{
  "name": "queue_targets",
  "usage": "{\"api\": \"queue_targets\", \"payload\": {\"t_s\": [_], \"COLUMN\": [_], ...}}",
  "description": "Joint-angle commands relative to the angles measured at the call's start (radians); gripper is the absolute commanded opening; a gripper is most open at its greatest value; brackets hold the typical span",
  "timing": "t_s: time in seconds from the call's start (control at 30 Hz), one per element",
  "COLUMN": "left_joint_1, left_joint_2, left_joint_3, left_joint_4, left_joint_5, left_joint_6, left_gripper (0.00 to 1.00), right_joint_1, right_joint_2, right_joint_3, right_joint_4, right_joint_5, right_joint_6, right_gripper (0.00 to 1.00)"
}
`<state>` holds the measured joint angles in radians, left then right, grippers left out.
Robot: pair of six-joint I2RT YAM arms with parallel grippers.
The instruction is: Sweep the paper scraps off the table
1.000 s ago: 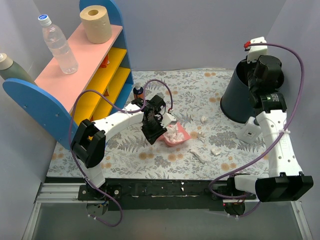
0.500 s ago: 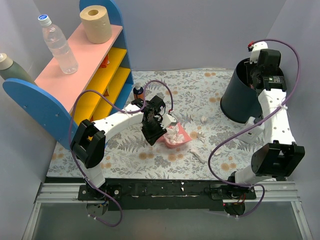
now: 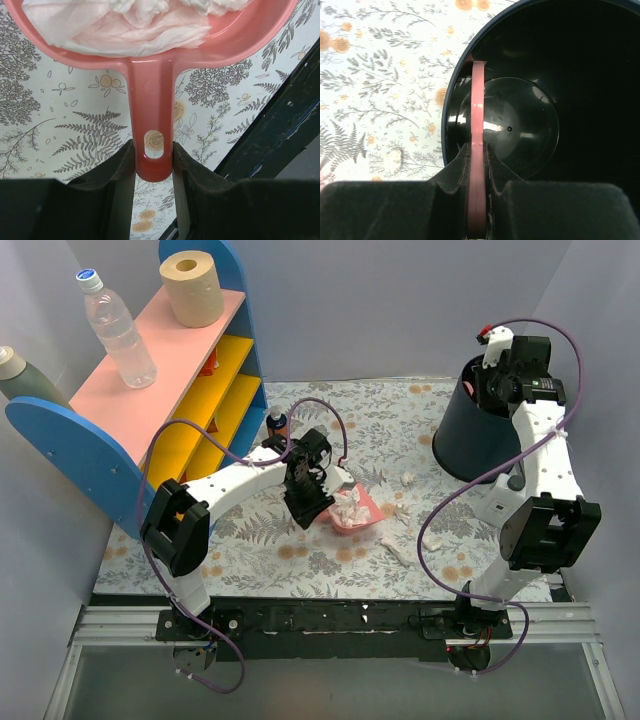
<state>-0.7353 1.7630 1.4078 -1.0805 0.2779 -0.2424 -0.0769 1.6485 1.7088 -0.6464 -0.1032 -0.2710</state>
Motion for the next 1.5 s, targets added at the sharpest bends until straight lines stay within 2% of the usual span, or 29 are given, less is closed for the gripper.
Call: {"api": "queue_targets", "payload": {"t_s": [0.0,0.27,0.63,0.8,1.1,1.3,1.47], "left_joint_1": [0.007,0.007,0.007,0.007,0.007,0.007,0.007], "left_joint_2": [-0.020,0.007,-0.005,0.001,0.010,0.012,0.004], "left_joint_3": [0.056,0.076,0.051,0.056,0.069,0.076,0.077], "left_joint_4": [-0.001,-0.006,-0.009,-0.007,-0.013,-0.013,-0.006], "left_joint_5": [0.015,0.032,0.026,0.027,0.030,0.021,0.003], "left_joint_6": [0.008,0.003,0.003,0.002,0.002,0.005,0.011], "left_gripper": [0.00,0.00,0.00,0.00,0.00,0.00,0.00], "right_joint_1": [0.011,0.014,0.075,0.176,0.184,0.181,0.174], "right_joint_2": [-0.006,0.023,0.073,0.082,0.086,0.007,-0.133], "right_joint_3": [0.038,0.064,0.110,0.135,0.204,0.245,0.193], "right_joint_4": [-0.013,-0.013,-0.004,-0.001,0.021,0.024,0.047], "right_joint_5": [-0.191,-0.352,-0.423,-0.403,-0.342,-0.231,-0.142], "right_joint_6": [0.006,0.105,0.151,0.127,0.119,0.066,0.072], "right_gripper": [0.01,0.01,0.01,0.01,0.01,0.01,0.01]}}
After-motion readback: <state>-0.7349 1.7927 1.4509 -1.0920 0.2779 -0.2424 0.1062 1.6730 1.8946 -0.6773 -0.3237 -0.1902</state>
